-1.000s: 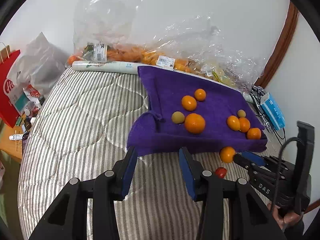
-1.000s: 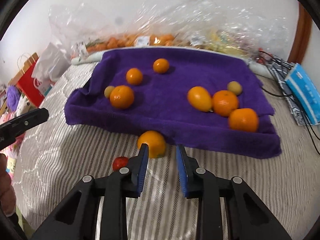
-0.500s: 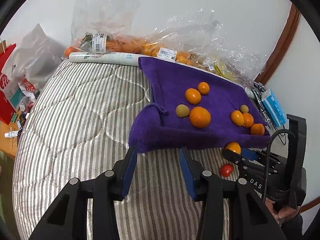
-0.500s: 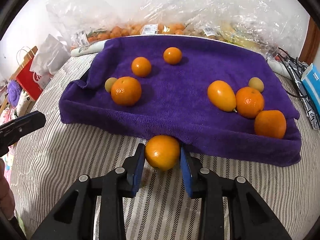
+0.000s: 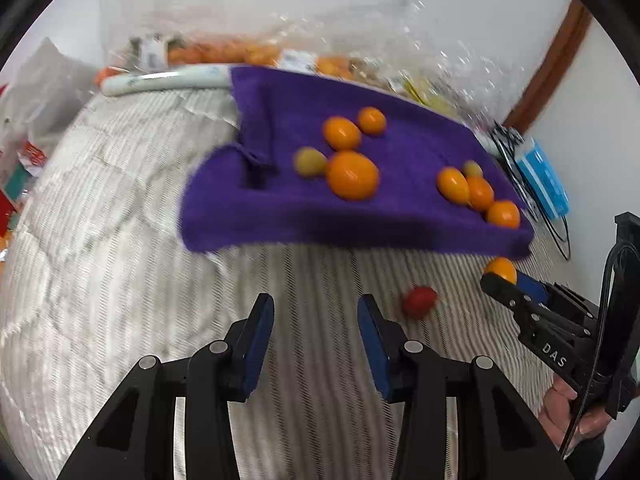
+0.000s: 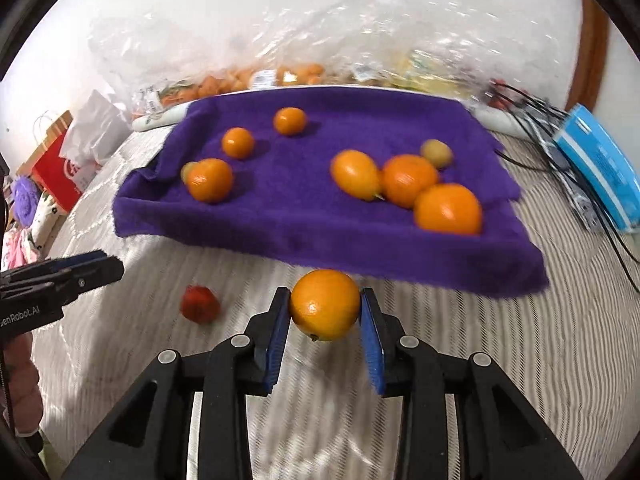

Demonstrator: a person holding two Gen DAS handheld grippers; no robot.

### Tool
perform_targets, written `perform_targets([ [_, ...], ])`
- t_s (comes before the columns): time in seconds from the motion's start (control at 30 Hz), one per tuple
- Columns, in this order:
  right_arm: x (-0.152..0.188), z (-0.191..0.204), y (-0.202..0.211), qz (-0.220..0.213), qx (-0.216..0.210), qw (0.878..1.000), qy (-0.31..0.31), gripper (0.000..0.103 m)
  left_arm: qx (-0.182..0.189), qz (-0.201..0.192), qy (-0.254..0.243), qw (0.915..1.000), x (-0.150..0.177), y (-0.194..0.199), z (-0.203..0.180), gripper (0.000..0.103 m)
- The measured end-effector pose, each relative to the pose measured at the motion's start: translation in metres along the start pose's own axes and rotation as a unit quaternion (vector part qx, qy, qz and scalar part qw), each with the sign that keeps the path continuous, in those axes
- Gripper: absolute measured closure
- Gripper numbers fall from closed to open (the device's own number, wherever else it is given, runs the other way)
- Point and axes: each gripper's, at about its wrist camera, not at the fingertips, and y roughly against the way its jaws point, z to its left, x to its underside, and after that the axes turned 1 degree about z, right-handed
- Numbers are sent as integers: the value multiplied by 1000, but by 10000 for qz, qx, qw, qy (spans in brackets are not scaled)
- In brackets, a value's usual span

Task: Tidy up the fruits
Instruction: 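Grasp an orange on the bed with the right tool while the left tool grasps the small red fruit, then lift both held fruits and carry them over the purple towel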

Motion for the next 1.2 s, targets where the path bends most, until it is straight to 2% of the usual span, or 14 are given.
perform_targets([
  [0.33, 19, -35, 9, -93, 98, 9997, -200, 69, 182, 95, -409, 9990, 10, -8, -48, 62],
  [0.57, 27, -50, 10, -101, 34, 9995, -294, 69, 18, 209, -568, 9982, 10, -26, -71, 62],
  [0.67, 30, -56, 10, -112, -10, 9993, -345, 69, -21, 244, -562, 9981, 8, -34, -76, 67],
  [0.77, 30, -59, 10, -104, -69, 9992, -382, 69, -107, 244, -579, 9980, 6, -38, -79, 79],
  [1.2, 28, -53, 13, -116, -52, 9994, -322, 69, 73, 132, -533, 9985, 4, -29, -77, 79],
])
